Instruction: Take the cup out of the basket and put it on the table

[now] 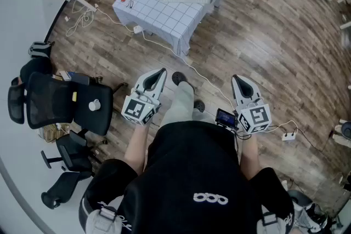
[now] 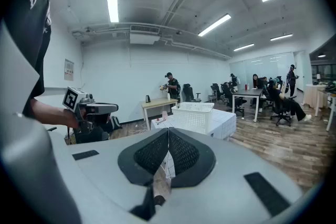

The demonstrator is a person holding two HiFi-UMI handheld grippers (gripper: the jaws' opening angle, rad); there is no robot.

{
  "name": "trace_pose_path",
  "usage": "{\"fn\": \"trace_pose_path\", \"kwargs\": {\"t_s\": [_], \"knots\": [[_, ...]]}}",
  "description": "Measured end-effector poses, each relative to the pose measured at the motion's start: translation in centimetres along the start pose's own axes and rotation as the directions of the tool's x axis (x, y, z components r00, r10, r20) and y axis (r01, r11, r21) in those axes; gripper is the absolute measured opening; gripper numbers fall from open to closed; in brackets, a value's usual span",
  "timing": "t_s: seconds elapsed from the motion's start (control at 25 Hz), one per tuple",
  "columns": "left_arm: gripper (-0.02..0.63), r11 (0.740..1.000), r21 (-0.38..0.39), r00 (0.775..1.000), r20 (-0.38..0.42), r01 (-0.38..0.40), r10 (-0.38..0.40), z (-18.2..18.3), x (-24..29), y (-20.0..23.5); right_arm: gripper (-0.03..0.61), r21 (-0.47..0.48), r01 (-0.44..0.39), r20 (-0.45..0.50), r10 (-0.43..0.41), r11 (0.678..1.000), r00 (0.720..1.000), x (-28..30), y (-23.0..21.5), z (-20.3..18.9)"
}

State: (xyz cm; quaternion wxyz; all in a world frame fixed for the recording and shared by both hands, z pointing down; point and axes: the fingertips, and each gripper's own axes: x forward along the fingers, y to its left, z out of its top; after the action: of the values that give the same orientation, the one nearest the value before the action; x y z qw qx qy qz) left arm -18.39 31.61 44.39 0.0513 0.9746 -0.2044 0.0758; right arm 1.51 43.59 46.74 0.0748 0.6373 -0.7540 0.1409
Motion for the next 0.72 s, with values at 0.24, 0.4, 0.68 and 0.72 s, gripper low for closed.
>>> {"fn": "trace_pose_path", "kwargs": {"t_s": [0.24,0.4,0.68,0.72], "knots": [[0.008,0.999,0.000,0.999,-0.006,0.034,-0.034,0.1,0.6,-2.0,0.025,0.004,0.028,0.014,-0.028,1.000,1.000,-1.8,-0.9,-0.7],[0.008,0.998,-0.023,0.998,-0.002,0.058,-0.058,0.4,1.1,-2.4,0.025,0.022,0.028,0.025,-0.029,0.999,0.999,-2.2,-1.2,-0.9],[0.007,0.996,-0.046,0.997,0.024,0.071,-0.070,1.5,3.5,0.7,0.025,0.039,0.051,0.010,-0.051,0.998,0.999,0.8,-3.5,0.0],[0.006,0.996,-0.052,0.997,0.026,0.071,-0.070,1.6,4.1,1.6,0.025,0.037,0.052,0.009,-0.053,0.998,0.999,1.7,-3.8,0.4]]}}
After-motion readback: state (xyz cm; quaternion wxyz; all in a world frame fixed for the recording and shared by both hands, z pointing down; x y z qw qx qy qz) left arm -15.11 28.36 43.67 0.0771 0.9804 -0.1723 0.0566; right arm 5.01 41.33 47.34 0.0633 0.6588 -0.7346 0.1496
